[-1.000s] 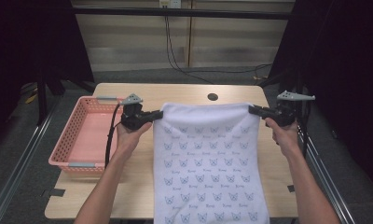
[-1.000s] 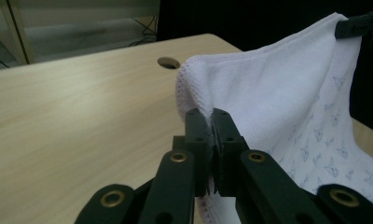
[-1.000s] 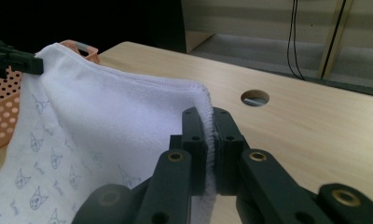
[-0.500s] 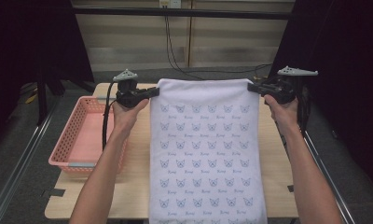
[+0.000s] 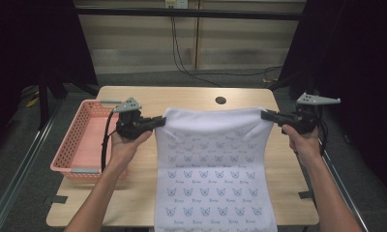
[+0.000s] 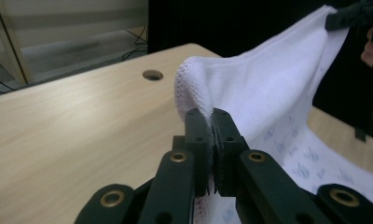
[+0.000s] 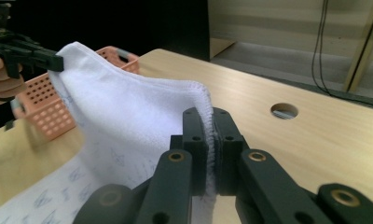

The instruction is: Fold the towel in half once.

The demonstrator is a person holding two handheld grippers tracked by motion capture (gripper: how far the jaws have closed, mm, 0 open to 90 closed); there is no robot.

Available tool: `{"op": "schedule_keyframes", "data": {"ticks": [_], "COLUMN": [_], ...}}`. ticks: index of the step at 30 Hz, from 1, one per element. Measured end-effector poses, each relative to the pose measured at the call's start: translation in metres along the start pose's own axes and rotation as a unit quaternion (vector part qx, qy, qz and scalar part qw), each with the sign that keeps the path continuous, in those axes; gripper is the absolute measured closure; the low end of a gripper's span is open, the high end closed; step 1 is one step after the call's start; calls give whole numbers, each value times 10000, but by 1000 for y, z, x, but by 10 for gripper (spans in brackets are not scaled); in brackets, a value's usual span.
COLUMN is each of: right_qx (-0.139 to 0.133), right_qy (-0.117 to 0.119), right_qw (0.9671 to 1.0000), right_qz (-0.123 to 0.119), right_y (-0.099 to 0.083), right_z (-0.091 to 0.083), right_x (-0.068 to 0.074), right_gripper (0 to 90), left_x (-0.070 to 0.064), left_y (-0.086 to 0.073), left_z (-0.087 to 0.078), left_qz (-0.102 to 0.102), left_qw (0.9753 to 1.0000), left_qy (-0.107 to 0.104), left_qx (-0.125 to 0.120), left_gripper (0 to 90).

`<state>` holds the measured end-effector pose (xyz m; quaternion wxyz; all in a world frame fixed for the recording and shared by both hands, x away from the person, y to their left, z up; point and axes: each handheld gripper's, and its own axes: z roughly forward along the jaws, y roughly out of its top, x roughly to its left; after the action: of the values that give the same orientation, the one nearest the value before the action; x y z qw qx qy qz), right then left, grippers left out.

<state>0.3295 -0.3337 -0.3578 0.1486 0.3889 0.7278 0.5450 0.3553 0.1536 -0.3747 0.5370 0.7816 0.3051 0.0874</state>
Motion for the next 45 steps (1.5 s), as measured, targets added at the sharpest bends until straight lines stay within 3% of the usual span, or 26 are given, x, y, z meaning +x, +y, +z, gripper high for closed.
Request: {"op": "schedule_keyframes", "data": {"ticks": [3,5,6,10,11,13,15,16,19,21,24,25,28,30,31,32,33,34,39,41,42,43,45], "right_qx": [169,273,345,505,575,799,892,1121,1435,1711,2095,2248,2371,2604,2646,2680,2679,2645,2557,2566,2533,2482,2413], "right_qy": [50,125,150,299,341,325,361,383,352,333,341,276,239,200,161,149,159,190,36,18,-18,-10,-202], "right_qw": [9998,9995,9992,9982,9976,9962,9953,9929,9888,9845,9769,9738,9710,9651,9642,9633,9633,9640,9667,9665,9673,9685,9701], "right_qz": [-58,-132,-147,-151,-156,-121,-73,53,229,205,252,216,202,198,119,74,112,212,132,121,159,213,161], "right_y": [-14,-25,-30,-53,-60,-76,-85,-107,-128,-141,-158,-161,-162,-166,-167,-166,-166,-166,-163,-161,-160,-157,-153], "right_z": [-8,-14,-17,-29,-31,-34,-35,-37,-37,-34,-28,-26,-19,-12,-9,-9,-9,-8,-1,2,5,10,17], "right_x": [10,19,24,43,47,54,56,62,67,74,79,80,78,77,79,80,78,75,68,64,60,51,44], "right_gripper": [858,858,858,858,858,858,858,858,858,858,858,858,858,859,859,860,860,861,862,862,862,862,861], "left_x": [-17,-22,-30,-42,-42,-51,-53,-56,-66,-72,-71,-71,-66,-64,-63,-62,-61,-60,-47,-43,-38,-29,-19], "left_y": [-20,-27,-43,-73,-73,-93,-99,-105,-122,-131,-138,-140,-144,-147,-148,-148,-147,-146,-136,-134,-131,-128,-124], "left_z": [-11,-14,-18,-23,-23,-27,-28,-30,-30,-25,-17,-13,-3,1,4,5,6,8,25,30,35,42,49], "left_qz": [-67,-86,-193,-363,-363,-406,-439,-409,-459,-351,-408,-373,-417,-535,-505,-527,-547,-498,-304,-273,-285,-421,-429], "left_qw": [9997,9998,9995,9988,9988,9977,9970,9966,9931,9911,9870,9856,9813,9777,9769,9773,9782,9783,9819,9819,9826,9836,9848], "left_qy": [-220,-187,-251,-279,-279,-365,-379,-352,-548,-488,-549,-512,-490,-499,-519,-550,-433,-405,-154,-194,-157,-155,-67], "left_qx": [-64,-38,-26,187,187,414,520,615,930,1190,1457,1568,1814,1967,2008,1978,1958,1970,1865,1865,1826,1747,1683], "left_gripper": [869,869,869,869,869,868,868,868,867,867,867,867,866,866,866,866,866,867,870,871,871,872,872]}}
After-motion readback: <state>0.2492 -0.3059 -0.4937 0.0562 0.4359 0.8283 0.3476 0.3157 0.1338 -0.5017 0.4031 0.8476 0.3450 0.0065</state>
